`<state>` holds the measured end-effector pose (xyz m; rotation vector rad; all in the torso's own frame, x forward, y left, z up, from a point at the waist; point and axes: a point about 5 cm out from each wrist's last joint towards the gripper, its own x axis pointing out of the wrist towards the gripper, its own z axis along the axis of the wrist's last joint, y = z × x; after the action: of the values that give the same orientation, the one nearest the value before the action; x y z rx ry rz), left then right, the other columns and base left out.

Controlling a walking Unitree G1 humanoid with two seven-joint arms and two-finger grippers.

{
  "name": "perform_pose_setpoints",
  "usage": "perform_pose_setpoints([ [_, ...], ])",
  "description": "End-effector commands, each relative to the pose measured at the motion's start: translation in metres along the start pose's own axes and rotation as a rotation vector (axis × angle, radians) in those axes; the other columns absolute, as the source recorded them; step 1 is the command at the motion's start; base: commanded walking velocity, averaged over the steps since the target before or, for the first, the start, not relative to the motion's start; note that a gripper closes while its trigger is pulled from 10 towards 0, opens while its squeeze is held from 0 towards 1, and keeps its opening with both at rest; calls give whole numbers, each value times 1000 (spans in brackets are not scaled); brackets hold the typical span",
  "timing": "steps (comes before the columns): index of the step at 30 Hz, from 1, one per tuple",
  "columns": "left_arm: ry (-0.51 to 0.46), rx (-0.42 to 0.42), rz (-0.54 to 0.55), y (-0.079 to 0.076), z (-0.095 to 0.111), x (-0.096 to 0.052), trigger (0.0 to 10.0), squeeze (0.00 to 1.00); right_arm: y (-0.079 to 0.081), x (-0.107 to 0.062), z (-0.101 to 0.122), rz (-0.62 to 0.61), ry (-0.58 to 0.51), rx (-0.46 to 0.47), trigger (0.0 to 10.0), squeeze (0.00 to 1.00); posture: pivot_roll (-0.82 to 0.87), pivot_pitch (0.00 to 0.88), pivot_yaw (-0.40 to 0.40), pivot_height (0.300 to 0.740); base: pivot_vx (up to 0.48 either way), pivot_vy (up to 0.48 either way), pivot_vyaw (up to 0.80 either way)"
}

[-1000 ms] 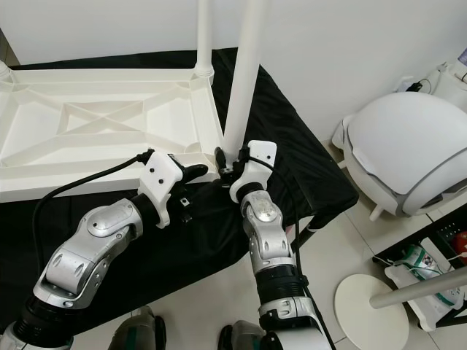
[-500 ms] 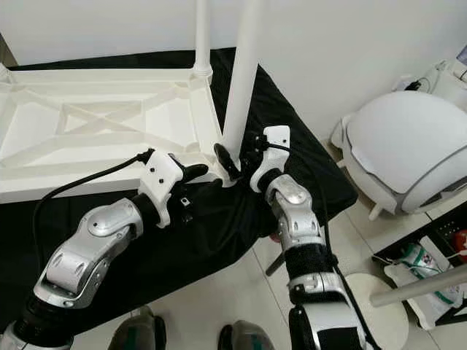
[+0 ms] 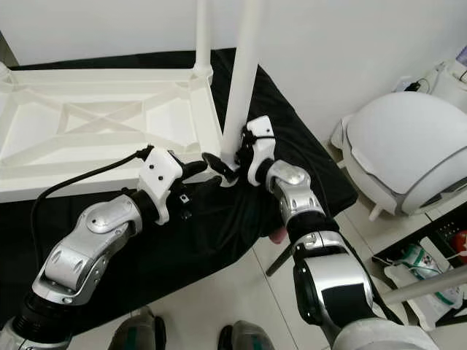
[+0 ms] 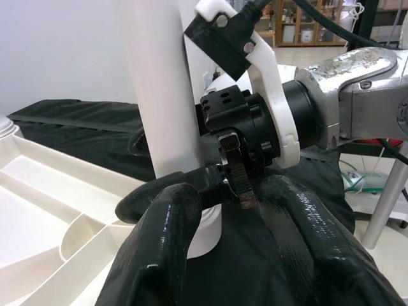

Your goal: Building children table

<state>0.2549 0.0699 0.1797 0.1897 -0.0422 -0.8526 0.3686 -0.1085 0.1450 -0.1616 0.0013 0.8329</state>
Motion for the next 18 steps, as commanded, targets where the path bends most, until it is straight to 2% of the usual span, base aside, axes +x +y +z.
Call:
perform_pose_setpoints([
  [1, 5, 3, 1, 0, 0, 0, 10000, 0, -1, 2, -1, 24, 34, -21, 10000, 0, 37, 0, -73, 740, 0, 0, 0],
  [6, 5, 4, 7, 1, 0, -1, 10000, 0, -2, 4, -2, 37, 57, -22, 10000, 0, 40, 0, -74, 740, 0, 0, 0],
  [7, 5, 6, 11, 1, 0, -1, 10000, 0, -2, 2, -6, 59, 77, -22, 0, 0, 44, 0, -76, 740, 0, 0, 0],
  [18, 0, 8, 4, 2, 1, 0, 10000, 0, -3, -10, -20, 73, 95, -9, 0, 0, 24, 0, -65, 740, 0, 0, 0],
])
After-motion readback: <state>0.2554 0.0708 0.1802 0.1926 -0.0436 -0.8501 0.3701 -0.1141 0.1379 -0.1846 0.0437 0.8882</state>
